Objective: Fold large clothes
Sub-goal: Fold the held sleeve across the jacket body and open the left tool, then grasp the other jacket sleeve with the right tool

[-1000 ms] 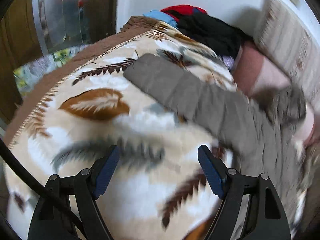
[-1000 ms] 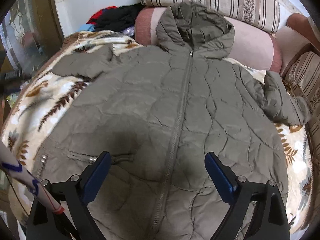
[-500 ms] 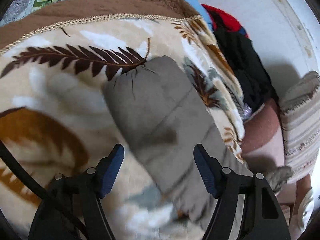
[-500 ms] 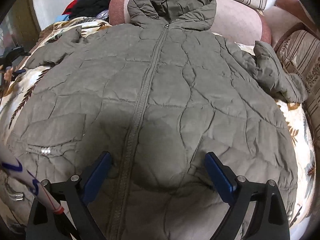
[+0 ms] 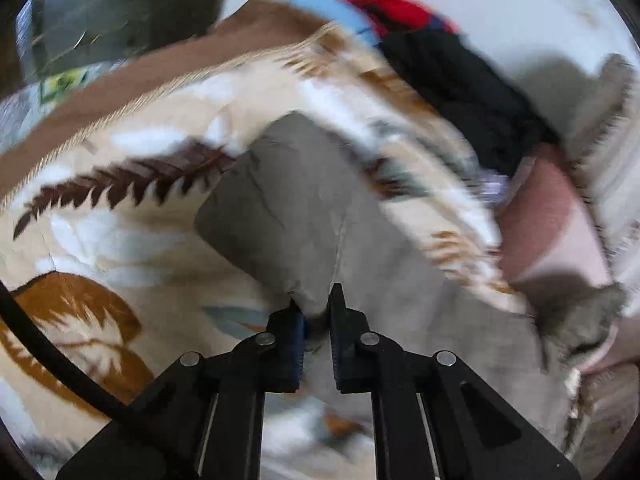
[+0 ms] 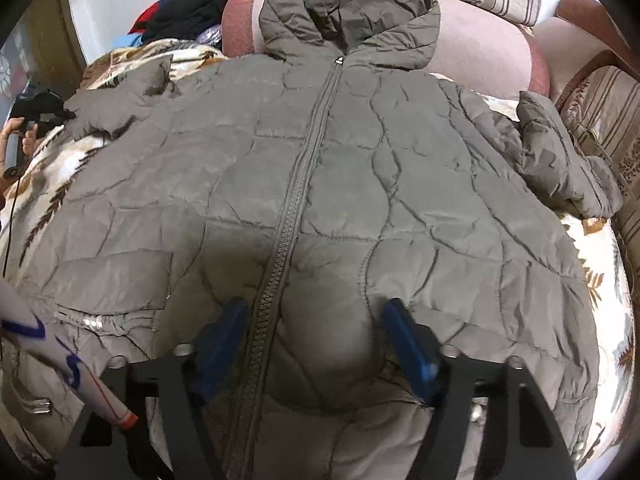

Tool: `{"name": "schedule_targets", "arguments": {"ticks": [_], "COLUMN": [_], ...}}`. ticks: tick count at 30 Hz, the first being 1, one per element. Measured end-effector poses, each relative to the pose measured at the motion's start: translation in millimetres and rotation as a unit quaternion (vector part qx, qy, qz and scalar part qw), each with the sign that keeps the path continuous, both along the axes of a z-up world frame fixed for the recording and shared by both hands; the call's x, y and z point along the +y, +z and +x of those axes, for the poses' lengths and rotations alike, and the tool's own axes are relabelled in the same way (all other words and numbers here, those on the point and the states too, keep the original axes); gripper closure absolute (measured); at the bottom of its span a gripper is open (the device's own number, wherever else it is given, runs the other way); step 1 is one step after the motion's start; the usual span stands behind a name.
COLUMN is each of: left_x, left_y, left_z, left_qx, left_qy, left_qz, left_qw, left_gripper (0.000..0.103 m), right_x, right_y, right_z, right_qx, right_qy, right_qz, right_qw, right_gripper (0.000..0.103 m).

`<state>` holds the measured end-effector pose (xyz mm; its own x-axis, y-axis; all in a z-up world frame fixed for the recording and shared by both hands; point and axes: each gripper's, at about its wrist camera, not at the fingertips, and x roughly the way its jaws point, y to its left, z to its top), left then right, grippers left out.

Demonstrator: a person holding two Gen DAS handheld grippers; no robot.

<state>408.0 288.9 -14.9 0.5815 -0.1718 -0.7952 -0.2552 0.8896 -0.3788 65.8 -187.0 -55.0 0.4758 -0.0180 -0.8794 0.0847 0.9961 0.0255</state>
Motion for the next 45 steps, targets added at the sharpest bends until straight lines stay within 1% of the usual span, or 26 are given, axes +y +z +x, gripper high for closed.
{"name": "schedule_targets", "arguments": {"ticks": [3, 5, 7, 8, 10, 11, 12, 13, 14, 16, 18, 19, 20, 22, 24, 25, 26, 28, 30, 32, 36, 37, 39, 42, 43, 45], "left_x": [-41.8, -78.8, -122.6, -144.3, -192.8, -217.4, -233.1, -260.5, -275.8, -318.9, -350.0, -359.8, -370.1, -381.6, -386.6, -384.8, -377.0, -361.9, -344.7, -327.2, -298.7, -291.6, -278.2, -257.8, -253.3, -249.6], "left_y": [48.6, 80.6, 106.7, 115.3, 128.5, 131.2, 131.4, 129.1, 125.7, 113.2, 98.7, 91.7, 84.1, 74.4, 73.1, 72.4, 73.4, 69.9, 64.9, 58.7, 43.1, 38.9, 33.1, 20.5, 16.0, 10.3], "left_z": [-16.3, -33.4, -53.3, -62.1, -83.7, -96.0, -106.1, -119.1, -132.9, -157.8, -177.1, -183.2, -191.8, -214.1, -233.3, -247.6, -258.5, -285.4, -305.4, -319.6, -353.5, -361.5, -371.0, -380.9, -382.1, -384.6], "left_qx": [-0.040, -0.067, -0.087, -0.094, -0.105, -0.108, -0.108, -0.106, -0.103, -0.091, -0.078, -0.070, -0.061, -0.054, -0.056, -0.059, -0.062, -0.074, -0.079, -0.080, -0.081, -0.078, -0.070, -0.045, -0.037, -0.029], "left_qy": [-0.046, -0.089, -0.136, -0.157, -0.205, -0.229, -0.243, -0.265, -0.280, -0.313, -0.331, -0.333, -0.338, -0.346, -0.353, -0.355, -0.352, -0.343, -0.326, -0.304, -0.263, -0.254, -0.242, -0.226, -0.226, -0.228], "left_qz": [0.004, 0.005, 0.005, 0.006, 0.000, -0.002, -0.001, 0.000, -0.001, 0.006, 0.018, 0.023, 0.025, 0.034, 0.046, 0.052, 0.056, 0.068, 0.087, 0.115, 0.172, 0.177, 0.169, 0.131, 0.116, 0.103], "left_qw": [0.9981, 0.9937, 0.9869, 0.9831, 0.9730, 0.9675, 0.9639, 0.9583, 0.9544, 0.9452, 0.9404, 0.9400, 0.9389, 0.9359, 0.9330, 0.9317, 0.9321, 0.9338, 0.9381, 0.9424, 0.9460, 0.9475, 0.9529, 0.9641, 0.9666, 0.9678], "left_gripper": [0.094, 0.095, 0.095, 0.095, 0.095, 0.095, 0.095, 0.094, 0.094, 0.092, 0.088, 0.079, 0.067, 0.058, 0.051, 0.043, 0.037, 0.033, 0.033, 0.033, 0.033, 0.033, 0.033, 0.033, 0.033, 0.033], "right_x": [-13.3, -24.6, -36.2, -41.8, -53.6, -57.6, -62.5, -65.5, -69.1, -74.6, -82.5, -87.7, -91.8, -100.8, -111.1, -114.5, -118.4, -121.7, -121.1, -117.1, -114.1, -115.6, -120.2, -129.3, -132.4, -136.9], "right_y": [10.2, 19.7, 29.4, 33.5, 39.6, 42.8, 45.6, 47.7, 50.2, 53.5, 55.5, 56.5, 56.8, 58.0, 58.6, 58.0, 57.2, 54.8, 53.7, 54.1, 53.2, 50.8, 43.9, 23.1, 13.9, -1.5], "right_z": [-10.7, -21.3, -31.6, -36.8, -47.0, -51.8, -58.6, -63.7, -68.6, -77.6, -86.5, -91.3, -95.3, -102.7, -109.9, -112.6, -113.9, -112.9, -106.5, -95.0, -50.5, -34.7, -8.5, 40.1, 57.1, 84.0], "right_qx": [-0.014, -0.029, -0.043, -0.048, -0.056, -0.059, -0.063, -0.066, -0.068, -0.071, -0.072, -0.074, -0.075, -0.074, -0.076, -0.076, -0.073, -0.067, -0.061, -0.060, -0.061, -0.060, -0.053, -0.029, -0.017, -0.001], "right_qy": [-0.021, -0.036, -0.050, -0.057, -0.071, -0.076, -0.081, -0.085, -0.088, -0.093, -0.099, -0.103, -0.108, -0.120, -0.135, -0.139, -0.143, -0.146, -0.141, -0.130, -0.115, -0.116, -0.124, -0.143, -0.153, -0.163], "right_qz": [0.013, 0.022, 0.028, 0.032, 0.041, 0.045, 0.048, 0.048, 0.048, 0.049, 0.049, 0.050, 0.051, 0.056, 0.065, 0.070, 0.078, 0.090, 0.101, 0.105, 0.095, 0.097, 0.102, 0.121, 0.127, 0.136], "right_qw": [1.000, 0.999, 0.997, 0.997, 0.995, 0.994, 0.994, 0.993, 0.993, 0.992, 0.991, 0.991, 0.990, 0.988, 0.986, 0.985, 0.984, 0.983, 0.983, 0.984, 0.987, 0.987, 0.986, 0.982, 0.980, 0.977], "right_gripper": [0.040, 0.040, 0.040, 0.040, 0.040, 0.040, 0.040, 0.040, 0.040, 0.040, 0.039, 0.039, 0.039, 0.035, 0.025, 0.022, 0.018, 0.018, 0.018, 0.018, 0.018, 0.018, 0.018, 0.018, 0.018, 0.018]}}
